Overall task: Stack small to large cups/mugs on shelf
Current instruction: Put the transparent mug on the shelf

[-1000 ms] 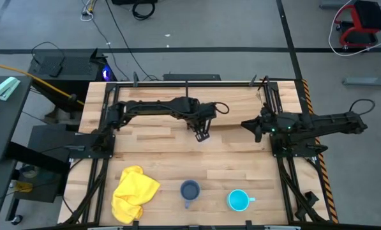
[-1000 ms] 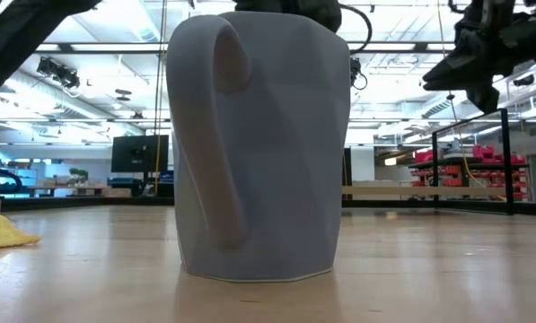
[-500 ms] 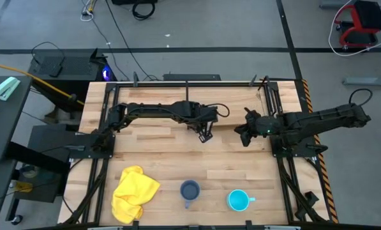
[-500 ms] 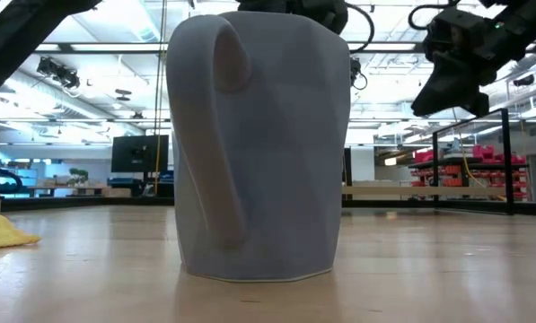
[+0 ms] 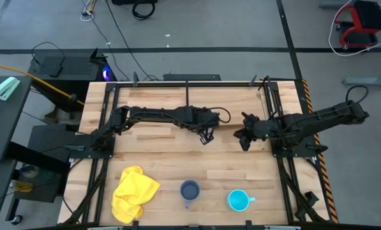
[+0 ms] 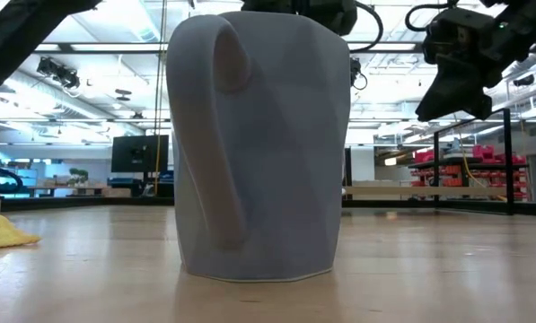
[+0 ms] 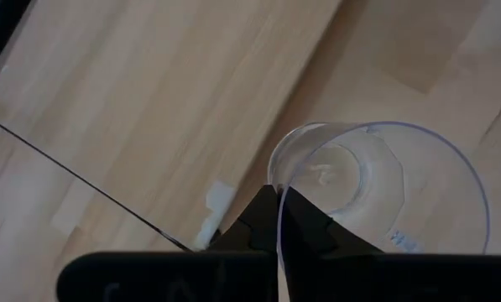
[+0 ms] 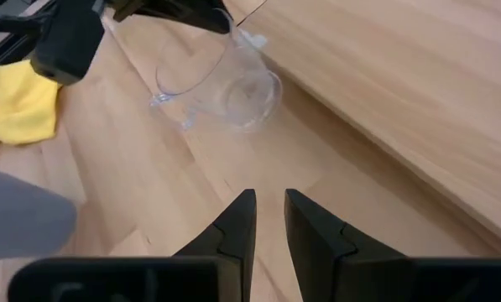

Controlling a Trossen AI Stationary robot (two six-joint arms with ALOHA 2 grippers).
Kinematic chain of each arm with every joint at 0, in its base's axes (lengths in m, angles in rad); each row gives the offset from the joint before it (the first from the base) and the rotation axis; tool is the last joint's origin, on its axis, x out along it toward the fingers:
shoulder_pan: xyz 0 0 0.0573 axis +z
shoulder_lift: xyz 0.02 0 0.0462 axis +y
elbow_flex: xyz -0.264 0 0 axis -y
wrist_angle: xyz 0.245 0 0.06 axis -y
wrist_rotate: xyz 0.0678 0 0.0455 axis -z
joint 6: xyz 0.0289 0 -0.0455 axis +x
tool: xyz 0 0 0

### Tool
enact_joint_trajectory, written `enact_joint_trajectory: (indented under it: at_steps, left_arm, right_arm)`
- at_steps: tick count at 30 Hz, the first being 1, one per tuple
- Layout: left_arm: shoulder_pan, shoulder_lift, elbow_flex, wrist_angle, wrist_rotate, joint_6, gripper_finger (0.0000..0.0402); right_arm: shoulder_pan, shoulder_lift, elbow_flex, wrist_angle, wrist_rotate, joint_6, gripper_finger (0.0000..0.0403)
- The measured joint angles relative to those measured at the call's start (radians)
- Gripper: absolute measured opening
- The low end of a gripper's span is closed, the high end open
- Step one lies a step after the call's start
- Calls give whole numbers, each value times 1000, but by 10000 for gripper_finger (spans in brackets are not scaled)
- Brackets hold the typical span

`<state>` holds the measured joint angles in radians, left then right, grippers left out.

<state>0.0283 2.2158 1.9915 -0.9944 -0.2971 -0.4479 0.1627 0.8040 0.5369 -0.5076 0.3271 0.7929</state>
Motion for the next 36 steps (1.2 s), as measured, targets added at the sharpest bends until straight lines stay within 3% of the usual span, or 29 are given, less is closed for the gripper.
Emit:
enact_joint_trajectory:
  at_steps: [10, 16, 32, 36]
  left_arm:
    - [-67, 8, -4, 0, -94, -24, 6]
    - [-44, 8, -4, -27, -122, -15, 6]
    - [-123, 5, 4, -46, -136, -71, 6]
    - [-118, 4, -2, -52, -94, -96, 6]
  right_arm:
    - [11, 0, 0, 0, 5, -4, 74]
    - [11, 3, 0, 0, 13, -6, 74]
    - [11, 8, 0, -1, 11, -7, 74]
    - [11, 8, 0, 0, 0, 10, 74]
